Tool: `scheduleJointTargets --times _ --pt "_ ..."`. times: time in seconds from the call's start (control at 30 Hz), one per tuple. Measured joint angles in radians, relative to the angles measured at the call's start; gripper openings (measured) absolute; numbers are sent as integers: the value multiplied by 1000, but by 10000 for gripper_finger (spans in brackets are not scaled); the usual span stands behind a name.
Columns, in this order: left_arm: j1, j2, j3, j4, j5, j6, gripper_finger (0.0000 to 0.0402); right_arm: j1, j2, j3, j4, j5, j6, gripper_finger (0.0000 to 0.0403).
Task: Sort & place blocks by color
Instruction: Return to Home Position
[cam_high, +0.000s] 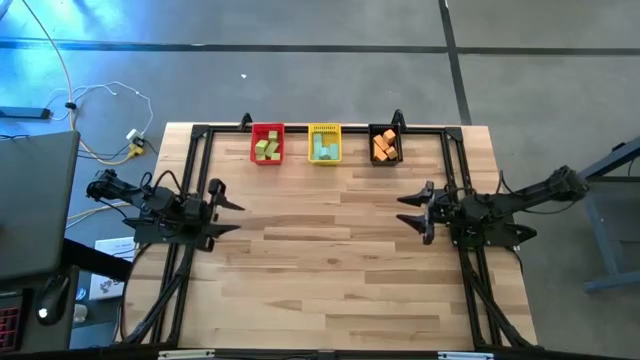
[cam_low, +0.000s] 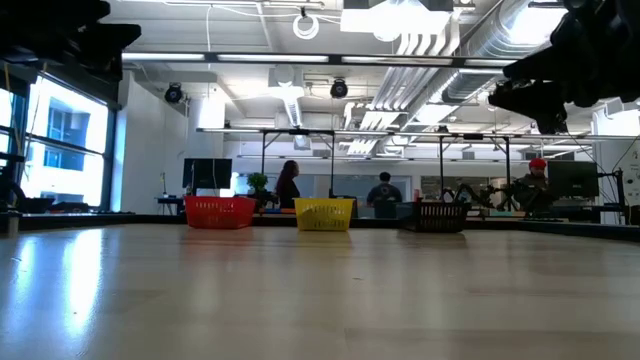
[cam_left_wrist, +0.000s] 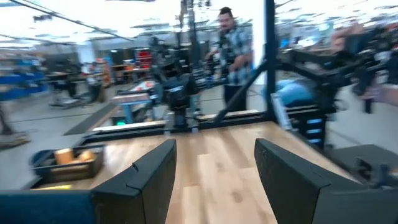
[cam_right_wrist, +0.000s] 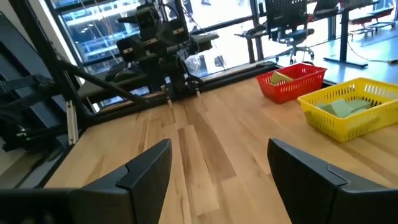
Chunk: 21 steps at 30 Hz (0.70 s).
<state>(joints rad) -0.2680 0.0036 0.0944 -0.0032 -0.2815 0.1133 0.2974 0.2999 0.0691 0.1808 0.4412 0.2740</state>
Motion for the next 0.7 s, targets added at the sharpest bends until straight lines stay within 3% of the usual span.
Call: scheduleJointTargets --times 0.27,0.47,0.7 --pt "0 0 0 0 -171 69 204 -1 -167 -1 -122 69 -71 251" --pt "13 0 0 -48 -316 82 204 -2 -301 0 -307 155 -46 251" --pt "94 1 0 -106 -298 57 204 -3 -295 14 -369 268 -18 251"
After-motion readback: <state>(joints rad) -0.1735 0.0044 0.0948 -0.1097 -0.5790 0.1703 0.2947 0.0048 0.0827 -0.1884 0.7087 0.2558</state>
